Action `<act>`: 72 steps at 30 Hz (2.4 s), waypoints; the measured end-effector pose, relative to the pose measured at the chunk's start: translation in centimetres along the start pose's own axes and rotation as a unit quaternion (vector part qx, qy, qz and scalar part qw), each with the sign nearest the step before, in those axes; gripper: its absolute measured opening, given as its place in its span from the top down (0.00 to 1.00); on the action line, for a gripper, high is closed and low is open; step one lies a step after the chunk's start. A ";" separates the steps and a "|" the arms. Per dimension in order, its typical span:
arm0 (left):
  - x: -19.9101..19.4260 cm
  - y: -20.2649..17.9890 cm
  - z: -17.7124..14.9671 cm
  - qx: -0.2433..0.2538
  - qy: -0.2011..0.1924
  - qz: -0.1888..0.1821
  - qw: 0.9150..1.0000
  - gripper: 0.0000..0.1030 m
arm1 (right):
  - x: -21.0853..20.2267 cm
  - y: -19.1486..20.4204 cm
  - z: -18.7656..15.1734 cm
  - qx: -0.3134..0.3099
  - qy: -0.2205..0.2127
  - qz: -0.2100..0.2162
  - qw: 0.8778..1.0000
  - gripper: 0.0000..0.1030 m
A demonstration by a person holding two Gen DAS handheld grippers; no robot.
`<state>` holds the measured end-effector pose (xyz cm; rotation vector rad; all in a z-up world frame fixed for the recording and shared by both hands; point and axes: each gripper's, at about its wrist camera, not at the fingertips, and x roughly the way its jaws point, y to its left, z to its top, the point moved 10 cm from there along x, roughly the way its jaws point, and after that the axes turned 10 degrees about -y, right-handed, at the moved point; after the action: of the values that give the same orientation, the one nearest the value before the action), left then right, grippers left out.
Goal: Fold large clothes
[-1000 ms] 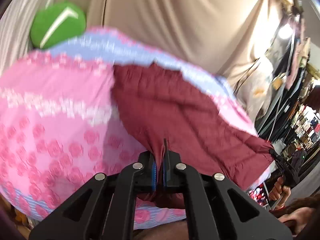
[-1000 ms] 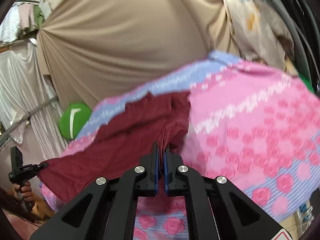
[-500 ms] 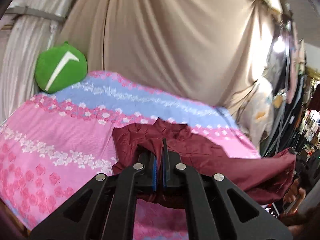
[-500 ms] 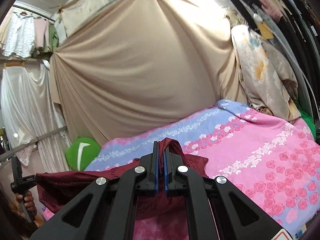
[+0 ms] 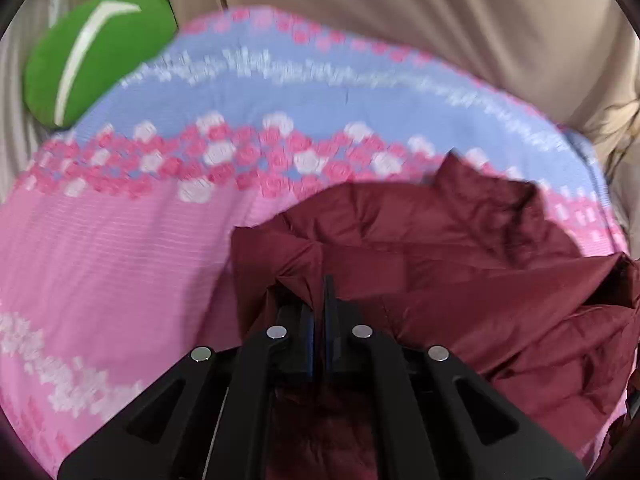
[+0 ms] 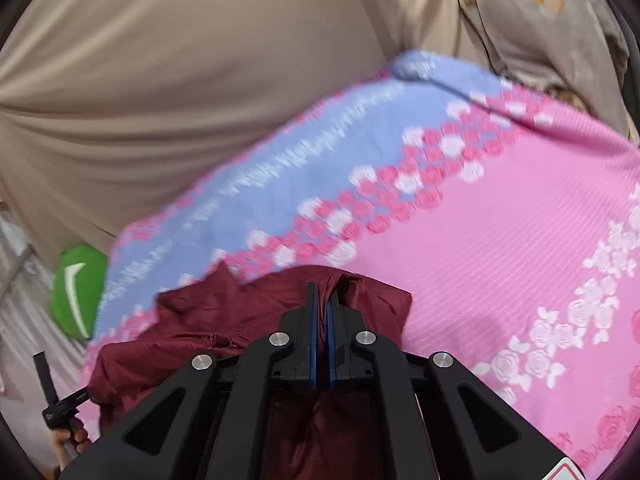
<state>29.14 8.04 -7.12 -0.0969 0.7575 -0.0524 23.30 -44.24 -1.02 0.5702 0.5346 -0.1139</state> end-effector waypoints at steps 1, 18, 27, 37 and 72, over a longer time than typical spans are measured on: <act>1.3 0.1 -0.2 -0.001 0.007 0.001 1.000 0.97 | 1.3 -0.4 -0.5 0.000 0.012 -0.008 1.000 0.97; -3.5 1.7 1.8 -0.029 -0.100 -0.034 0.994 0.46 | -1.4 0.7 1.1 -0.091 -0.070 -0.072 0.991 0.57; -9.8 -10.4 -0.9 0.103 -0.103 -0.127 0.981 0.34 | -5.6 15.2 -9.7 -0.236 0.009 0.122 0.964 0.70; -3.2 -12.3 -7.0 0.159 -0.057 -0.065 0.983 0.35 | -1.7 14.0 -18.5 -0.296 0.083 0.091 0.947 0.89; 5.2 1.1 4.8 -0.038 -0.030 -0.008 0.999 0.98 | 7.6 0.8 -0.8 -0.110 0.019 -0.057 0.992 0.97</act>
<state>36.20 9.02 -7.36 -0.1772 0.6988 -0.0358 29.70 -42.77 -5.08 0.3267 0.6073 -0.1500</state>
